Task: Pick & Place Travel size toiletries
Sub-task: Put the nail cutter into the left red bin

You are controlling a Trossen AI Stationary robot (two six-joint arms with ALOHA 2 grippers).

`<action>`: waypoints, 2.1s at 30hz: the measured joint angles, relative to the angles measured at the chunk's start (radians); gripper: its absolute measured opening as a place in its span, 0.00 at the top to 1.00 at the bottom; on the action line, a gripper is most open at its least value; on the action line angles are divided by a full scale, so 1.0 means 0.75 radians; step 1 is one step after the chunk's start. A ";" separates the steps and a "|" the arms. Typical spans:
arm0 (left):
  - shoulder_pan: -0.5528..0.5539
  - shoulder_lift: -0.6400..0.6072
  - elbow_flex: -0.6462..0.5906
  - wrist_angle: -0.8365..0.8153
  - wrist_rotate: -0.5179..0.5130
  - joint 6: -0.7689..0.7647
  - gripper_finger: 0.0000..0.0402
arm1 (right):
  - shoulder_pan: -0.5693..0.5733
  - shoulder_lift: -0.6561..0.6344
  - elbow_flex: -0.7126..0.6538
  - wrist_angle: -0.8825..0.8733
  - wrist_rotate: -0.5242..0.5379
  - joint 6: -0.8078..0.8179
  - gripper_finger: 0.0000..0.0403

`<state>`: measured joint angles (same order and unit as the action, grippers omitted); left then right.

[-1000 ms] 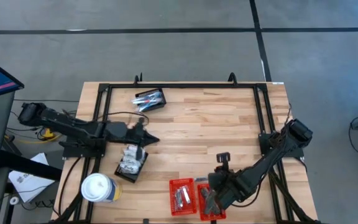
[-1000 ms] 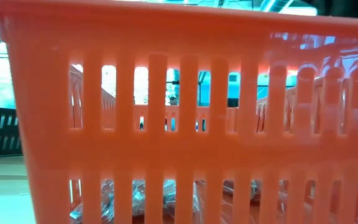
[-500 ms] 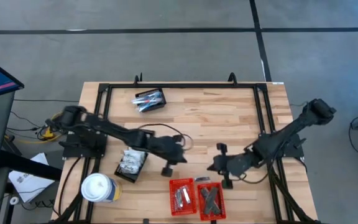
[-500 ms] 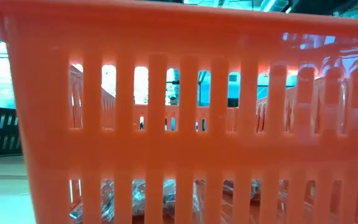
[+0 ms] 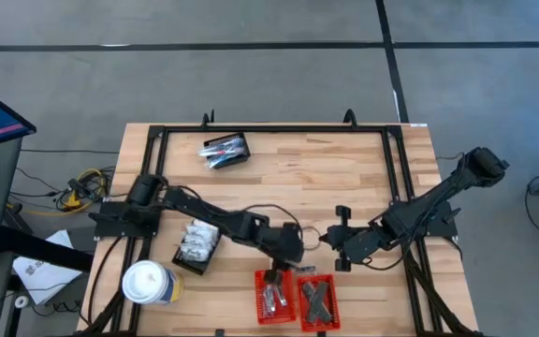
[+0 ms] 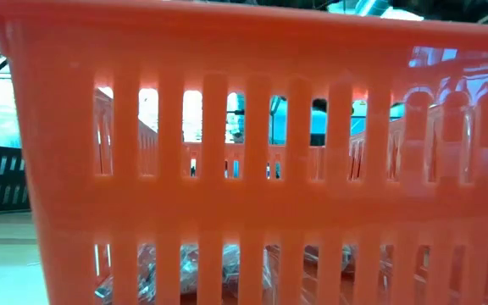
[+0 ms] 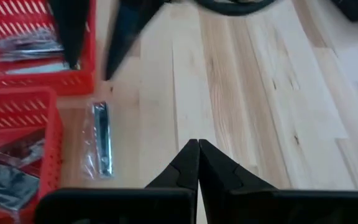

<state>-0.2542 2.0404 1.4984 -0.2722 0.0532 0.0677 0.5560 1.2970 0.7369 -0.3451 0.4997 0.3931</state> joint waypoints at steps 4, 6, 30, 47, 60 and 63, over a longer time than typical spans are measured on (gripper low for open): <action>-0.024 0.101 0.137 -0.146 -0.056 -0.006 0.64 | 0.022 -0.002 -0.038 0.079 0.005 -0.005 1.00; -0.028 0.149 0.179 -0.150 -0.062 -0.007 0.62 | 0.039 -0.002 -0.050 0.113 0.022 -0.009 1.00; 0.026 0.191 0.309 -0.317 0.136 0.571 0.66 | 0.073 -0.002 -0.054 0.202 0.106 -0.081 1.00; 0.115 0.216 0.305 -0.227 0.510 1.177 1.00 | 0.125 -0.002 -0.053 0.181 0.103 -0.102 1.00; 0.140 0.345 0.315 -0.147 0.715 1.267 1.00 | 0.212 -0.021 -0.105 0.061 0.427 0.097 1.00; 0.145 0.366 0.322 -0.150 0.714 1.276 1.00 | 0.221 -0.072 -0.168 0.076 0.466 0.212 1.00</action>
<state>-0.1452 2.3150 1.7401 -0.3847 0.5884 1.0247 0.7217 1.2429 0.6108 -0.2883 0.8489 0.5524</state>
